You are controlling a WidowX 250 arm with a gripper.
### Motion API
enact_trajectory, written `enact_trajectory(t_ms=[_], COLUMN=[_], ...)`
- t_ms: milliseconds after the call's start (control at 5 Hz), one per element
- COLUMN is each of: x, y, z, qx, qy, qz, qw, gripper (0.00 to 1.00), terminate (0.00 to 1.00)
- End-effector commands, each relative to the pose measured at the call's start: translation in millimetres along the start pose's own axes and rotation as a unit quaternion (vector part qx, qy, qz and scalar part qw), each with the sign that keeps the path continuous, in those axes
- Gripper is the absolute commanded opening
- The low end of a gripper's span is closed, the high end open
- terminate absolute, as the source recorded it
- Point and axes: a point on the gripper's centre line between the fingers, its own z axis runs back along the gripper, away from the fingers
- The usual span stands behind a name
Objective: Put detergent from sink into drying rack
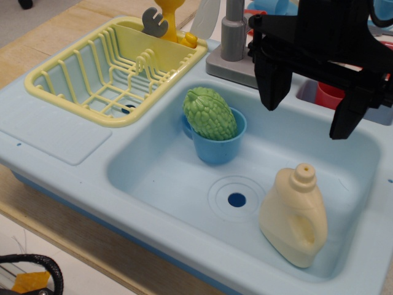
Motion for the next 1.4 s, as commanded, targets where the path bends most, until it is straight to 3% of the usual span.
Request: enact_trajectory(t_ms=[0,200,400,1000,1200], x=[0,-4,-16,-43,-45], y=[0,-12,-24,-17,-13], z=[0,4,8,-13,-21], qx=[0.000,0.044,0.088,0.074,0.067], qy=[0.000,0.022,0.006,0.015,0.009], qz=[0.000,0.109,0.222,0.368,0.384], qw=[1.0000,0.9928,0.9711,0.9269,0.9207], gripper=[1.00,1.00,1.00,1.00,1.00], terminate=[0.00,0.00,0.00,0.00,0.00])
